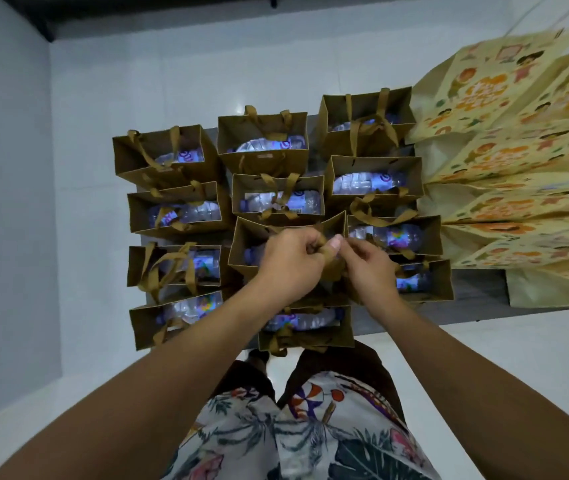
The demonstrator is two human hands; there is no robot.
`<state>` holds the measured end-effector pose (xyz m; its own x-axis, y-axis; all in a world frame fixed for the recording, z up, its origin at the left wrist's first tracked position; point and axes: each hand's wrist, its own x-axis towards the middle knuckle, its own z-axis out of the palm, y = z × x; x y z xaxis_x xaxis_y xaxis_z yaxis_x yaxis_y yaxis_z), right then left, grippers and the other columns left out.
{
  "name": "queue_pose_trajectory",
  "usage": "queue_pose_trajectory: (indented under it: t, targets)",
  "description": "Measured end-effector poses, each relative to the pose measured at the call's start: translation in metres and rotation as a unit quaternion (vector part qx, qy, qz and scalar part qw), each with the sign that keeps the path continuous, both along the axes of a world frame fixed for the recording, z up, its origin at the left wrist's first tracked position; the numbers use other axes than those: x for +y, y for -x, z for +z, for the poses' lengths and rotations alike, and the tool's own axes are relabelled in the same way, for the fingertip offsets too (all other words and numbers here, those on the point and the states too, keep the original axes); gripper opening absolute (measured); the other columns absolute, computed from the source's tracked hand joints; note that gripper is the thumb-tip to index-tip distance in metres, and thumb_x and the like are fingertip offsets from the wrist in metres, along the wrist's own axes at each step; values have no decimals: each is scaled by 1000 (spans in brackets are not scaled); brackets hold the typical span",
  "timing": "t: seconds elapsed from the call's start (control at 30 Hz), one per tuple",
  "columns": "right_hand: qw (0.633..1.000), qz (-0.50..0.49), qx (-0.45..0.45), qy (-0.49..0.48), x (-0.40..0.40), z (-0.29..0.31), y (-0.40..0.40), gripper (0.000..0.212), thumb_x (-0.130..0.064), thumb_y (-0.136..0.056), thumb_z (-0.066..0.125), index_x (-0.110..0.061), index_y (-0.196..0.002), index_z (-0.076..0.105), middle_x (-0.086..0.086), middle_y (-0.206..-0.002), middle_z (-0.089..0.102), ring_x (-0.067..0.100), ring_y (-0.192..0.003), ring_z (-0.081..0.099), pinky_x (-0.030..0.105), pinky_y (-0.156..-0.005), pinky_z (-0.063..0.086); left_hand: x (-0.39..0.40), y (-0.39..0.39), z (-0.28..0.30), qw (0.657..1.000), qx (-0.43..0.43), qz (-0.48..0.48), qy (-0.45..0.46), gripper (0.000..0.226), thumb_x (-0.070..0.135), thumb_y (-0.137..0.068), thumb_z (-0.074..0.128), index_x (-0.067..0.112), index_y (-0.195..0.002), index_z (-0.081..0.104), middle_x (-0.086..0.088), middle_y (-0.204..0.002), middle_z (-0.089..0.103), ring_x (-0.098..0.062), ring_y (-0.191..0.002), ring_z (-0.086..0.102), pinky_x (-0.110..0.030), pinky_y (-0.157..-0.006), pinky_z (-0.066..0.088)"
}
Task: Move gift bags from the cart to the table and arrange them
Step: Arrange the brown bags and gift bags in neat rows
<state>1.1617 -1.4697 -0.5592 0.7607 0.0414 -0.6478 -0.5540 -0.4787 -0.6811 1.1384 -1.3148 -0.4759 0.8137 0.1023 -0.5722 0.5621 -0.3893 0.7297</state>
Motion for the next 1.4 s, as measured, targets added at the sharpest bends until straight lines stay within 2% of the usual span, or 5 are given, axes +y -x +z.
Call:
queue_pose_trajectory:
  t: [0.23,0.43,0.8,1.07,1.4]
  targets:
    - [980,96,36,171,16,-39,-11,16,-27,-94,64,-15,-100,74,5,-88,69,26,-88,65,40,-77,57,-4,9,-40,997,72,3,-17,23,41,-98,61,25,-82,66,6,-80,62,-8,-77,58,-29,-68,47]
    - [987,48,4,151,35,-57,-8,22,-19,-98,59,-15,-116,72,9,-105,71,28,-97,63,34,-81,52,3,5,-62,995,97,8,-19,5,28,-94,69,27,-89,68,12,-94,65,-2,-92,59,-27,-84,51]
    - [989,-89,90,76,28,-73,1,38,-5,-99,56,-16,-135,61,3,-129,66,22,-120,60,36,-102,50,-9,22,-88,986,150,64,26,20,4,-97,59,24,-94,63,0,-94,65,-10,-74,61,-17,-59,49]
    - [993,-12,72,98,3,-43,17,37,-6,-94,63,-15,-130,64,3,-123,69,20,-117,62,34,-99,52,9,23,-83,987,147,59,-1,20,11,-96,61,29,-88,66,-1,-107,64,-15,-96,59,-29,-75,50]
    - [994,-28,65,80,-17,6,52,45,-8,-92,70,-12,-136,60,5,-133,65,19,-124,59,37,-110,46,18,12,-52,991,111,69,-4,38,17,-96,63,19,-133,58,-3,-114,64,-19,-102,60,-38,-92,53]
